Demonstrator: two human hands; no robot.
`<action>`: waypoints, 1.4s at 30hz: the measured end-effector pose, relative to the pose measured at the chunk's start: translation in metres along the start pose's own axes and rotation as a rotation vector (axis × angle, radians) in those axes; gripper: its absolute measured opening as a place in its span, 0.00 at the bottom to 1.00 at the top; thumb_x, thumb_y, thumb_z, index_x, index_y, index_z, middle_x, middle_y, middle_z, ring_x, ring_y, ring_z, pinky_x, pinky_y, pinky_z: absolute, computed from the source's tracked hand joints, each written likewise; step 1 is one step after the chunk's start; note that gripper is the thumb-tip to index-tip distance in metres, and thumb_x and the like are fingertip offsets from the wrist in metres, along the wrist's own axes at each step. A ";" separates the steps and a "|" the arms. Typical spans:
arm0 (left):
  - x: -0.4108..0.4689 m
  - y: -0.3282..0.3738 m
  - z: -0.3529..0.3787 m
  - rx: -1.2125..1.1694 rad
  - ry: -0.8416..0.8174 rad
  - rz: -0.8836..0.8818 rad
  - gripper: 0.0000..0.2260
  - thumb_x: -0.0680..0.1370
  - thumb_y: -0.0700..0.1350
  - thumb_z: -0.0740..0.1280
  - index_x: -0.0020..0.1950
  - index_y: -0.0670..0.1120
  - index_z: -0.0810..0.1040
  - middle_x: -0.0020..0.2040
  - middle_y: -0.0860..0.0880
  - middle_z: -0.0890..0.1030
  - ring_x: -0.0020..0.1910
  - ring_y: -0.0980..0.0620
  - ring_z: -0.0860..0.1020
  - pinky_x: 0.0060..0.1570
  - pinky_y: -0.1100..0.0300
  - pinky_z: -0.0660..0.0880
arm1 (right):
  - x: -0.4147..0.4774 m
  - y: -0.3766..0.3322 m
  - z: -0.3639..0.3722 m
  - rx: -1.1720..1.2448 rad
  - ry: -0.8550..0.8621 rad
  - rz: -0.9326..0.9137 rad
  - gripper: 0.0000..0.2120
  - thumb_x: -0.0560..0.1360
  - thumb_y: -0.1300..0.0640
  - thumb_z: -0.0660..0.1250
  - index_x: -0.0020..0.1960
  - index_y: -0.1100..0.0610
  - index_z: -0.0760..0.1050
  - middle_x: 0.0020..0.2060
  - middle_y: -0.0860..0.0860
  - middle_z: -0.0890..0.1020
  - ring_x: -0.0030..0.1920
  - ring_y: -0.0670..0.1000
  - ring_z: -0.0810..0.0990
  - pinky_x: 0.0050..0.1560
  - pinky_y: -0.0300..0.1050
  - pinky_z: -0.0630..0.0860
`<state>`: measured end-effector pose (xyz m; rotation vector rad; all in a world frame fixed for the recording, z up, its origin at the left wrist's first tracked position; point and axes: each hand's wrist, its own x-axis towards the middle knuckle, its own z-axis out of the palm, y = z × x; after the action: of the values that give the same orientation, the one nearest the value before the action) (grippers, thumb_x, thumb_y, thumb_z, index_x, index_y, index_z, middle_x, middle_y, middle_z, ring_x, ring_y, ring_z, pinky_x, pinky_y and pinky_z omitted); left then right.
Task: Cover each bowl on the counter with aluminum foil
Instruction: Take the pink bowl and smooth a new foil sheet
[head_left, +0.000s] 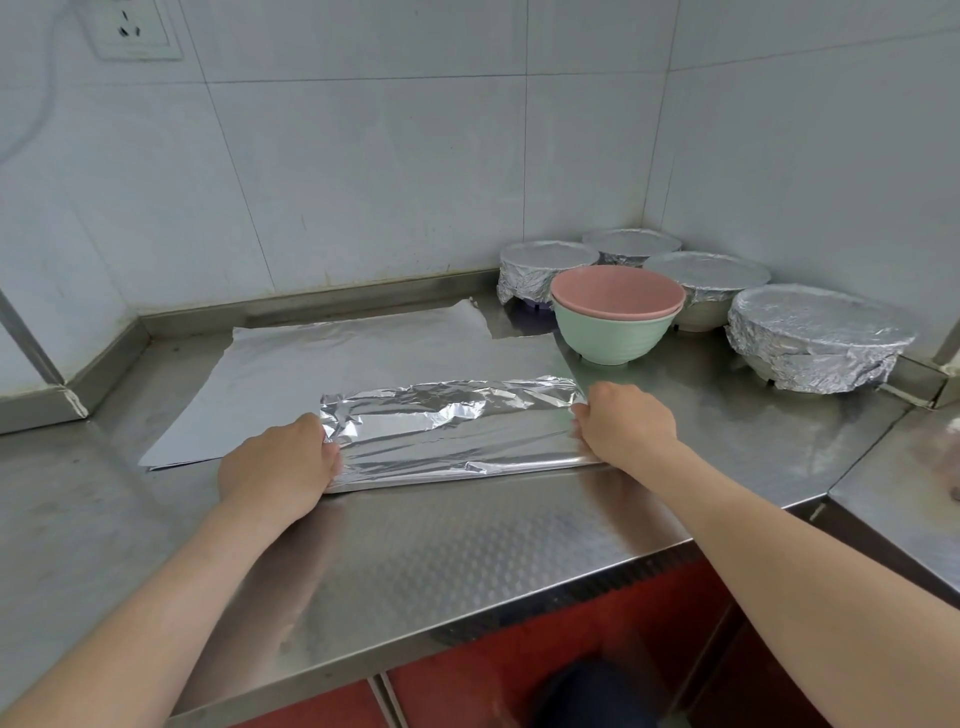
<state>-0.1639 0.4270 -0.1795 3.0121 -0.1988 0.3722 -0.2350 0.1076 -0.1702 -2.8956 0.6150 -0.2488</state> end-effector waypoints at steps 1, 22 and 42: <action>0.001 0.000 0.000 -0.014 -0.005 -0.006 0.10 0.80 0.54 0.57 0.48 0.50 0.72 0.42 0.51 0.79 0.43 0.45 0.76 0.41 0.55 0.72 | 0.000 0.000 0.000 0.001 -0.003 -0.002 0.15 0.82 0.50 0.56 0.56 0.59 0.74 0.54 0.58 0.79 0.54 0.60 0.77 0.44 0.46 0.67; 0.000 0.056 -0.010 -0.249 0.075 0.486 0.18 0.77 0.55 0.66 0.65 0.51 0.75 0.64 0.50 0.76 0.66 0.48 0.70 0.61 0.55 0.67 | 0.001 0.002 0.001 0.026 -0.014 0.009 0.13 0.80 0.52 0.56 0.54 0.60 0.74 0.53 0.59 0.79 0.53 0.61 0.77 0.45 0.46 0.68; -0.003 0.075 0.016 0.048 -0.390 0.506 0.35 0.74 0.69 0.43 0.78 0.58 0.41 0.79 0.56 0.40 0.77 0.55 0.38 0.75 0.49 0.40 | -0.036 -0.066 0.026 0.080 -0.311 -0.515 0.31 0.81 0.37 0.42 0.80 0.50 0.44 0.79 0.48 0.45 0.78 0.48 0.42 0.76 0.55 0.43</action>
<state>-0.1740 0.3518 -0.1892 3.0113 -1.0001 -0.1903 -0.2368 0.1854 -0.1865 -2.8717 -0.1904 0.1137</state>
